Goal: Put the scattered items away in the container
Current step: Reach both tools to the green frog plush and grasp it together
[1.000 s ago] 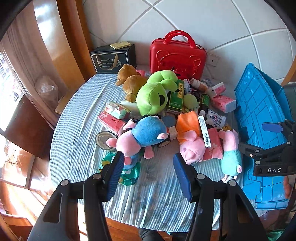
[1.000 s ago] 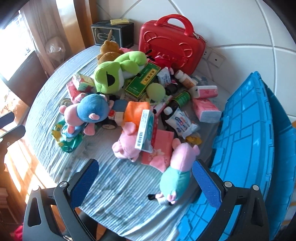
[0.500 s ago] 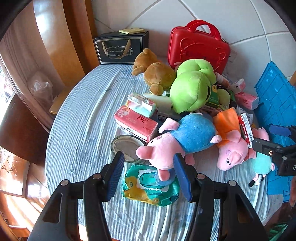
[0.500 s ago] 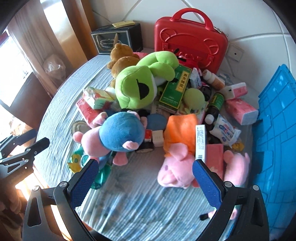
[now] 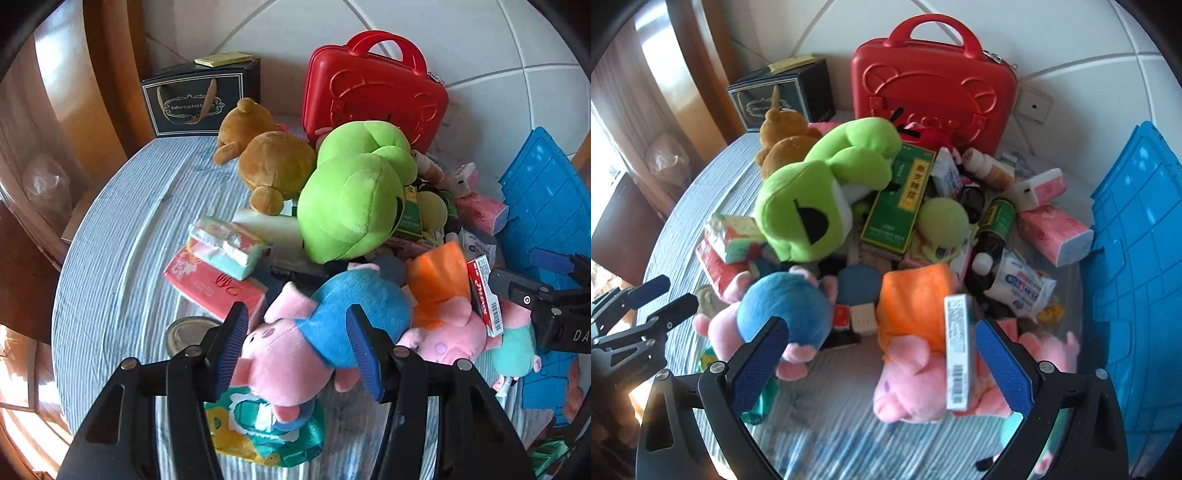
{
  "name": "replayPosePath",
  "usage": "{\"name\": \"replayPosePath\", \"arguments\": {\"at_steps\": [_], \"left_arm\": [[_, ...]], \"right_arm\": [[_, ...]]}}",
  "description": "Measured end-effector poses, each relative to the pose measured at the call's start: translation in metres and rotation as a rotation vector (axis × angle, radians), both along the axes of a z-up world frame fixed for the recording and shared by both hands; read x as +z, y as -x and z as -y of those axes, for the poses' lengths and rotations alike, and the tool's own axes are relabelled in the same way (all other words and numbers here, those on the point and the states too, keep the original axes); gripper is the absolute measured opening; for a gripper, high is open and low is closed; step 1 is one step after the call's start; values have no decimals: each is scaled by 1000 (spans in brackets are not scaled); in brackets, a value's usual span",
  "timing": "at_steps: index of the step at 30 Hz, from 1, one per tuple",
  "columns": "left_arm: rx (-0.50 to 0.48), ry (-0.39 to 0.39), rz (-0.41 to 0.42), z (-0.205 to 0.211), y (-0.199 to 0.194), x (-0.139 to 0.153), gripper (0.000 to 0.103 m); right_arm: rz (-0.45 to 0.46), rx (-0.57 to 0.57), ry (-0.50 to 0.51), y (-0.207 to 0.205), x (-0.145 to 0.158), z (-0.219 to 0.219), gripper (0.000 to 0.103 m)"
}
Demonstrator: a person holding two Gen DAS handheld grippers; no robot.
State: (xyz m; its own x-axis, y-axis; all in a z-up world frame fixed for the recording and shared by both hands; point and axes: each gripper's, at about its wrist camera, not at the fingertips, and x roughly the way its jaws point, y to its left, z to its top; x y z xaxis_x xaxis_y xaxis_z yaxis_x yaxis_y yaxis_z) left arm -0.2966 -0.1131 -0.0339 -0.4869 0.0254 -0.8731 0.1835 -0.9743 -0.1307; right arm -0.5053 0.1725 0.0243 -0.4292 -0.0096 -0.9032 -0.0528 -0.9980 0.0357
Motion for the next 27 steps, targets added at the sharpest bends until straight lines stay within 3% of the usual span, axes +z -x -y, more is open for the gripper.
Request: {"name": "replayPosePath", "arguments": {"at_steps": [5, 9, 13, 20, 21, 24, 27], "left_arm": [[-20, -29, 16, -35, 52, -14, 54], [9, 62, 50, -44, 85, -30, 54], [62, 89, 37, -9, 95, -29, 58], [218, 239, 27, 60, 116, -15, 58], [234, 228, 29, 68, 117, -16, 58], [233, 107, 21, 83, 110, -15, 58], [210, 40, 12, 77, 98, -17, 58]], "right_arm": [[7, 18, 1, 32, -1, -34, 102], [28, 47, 28, 57, -13, -49, 102], [30, 110, 63, 81, -24, -45, 102], [-11, 194, 105, 135, -37, -12, 102], [-12, 204, 118, 142, -41, -6, 100], [-12, 229, 133, 165, -50, 11, 79], [-10, 242, 127, 186, -58, 22, 78]]}}
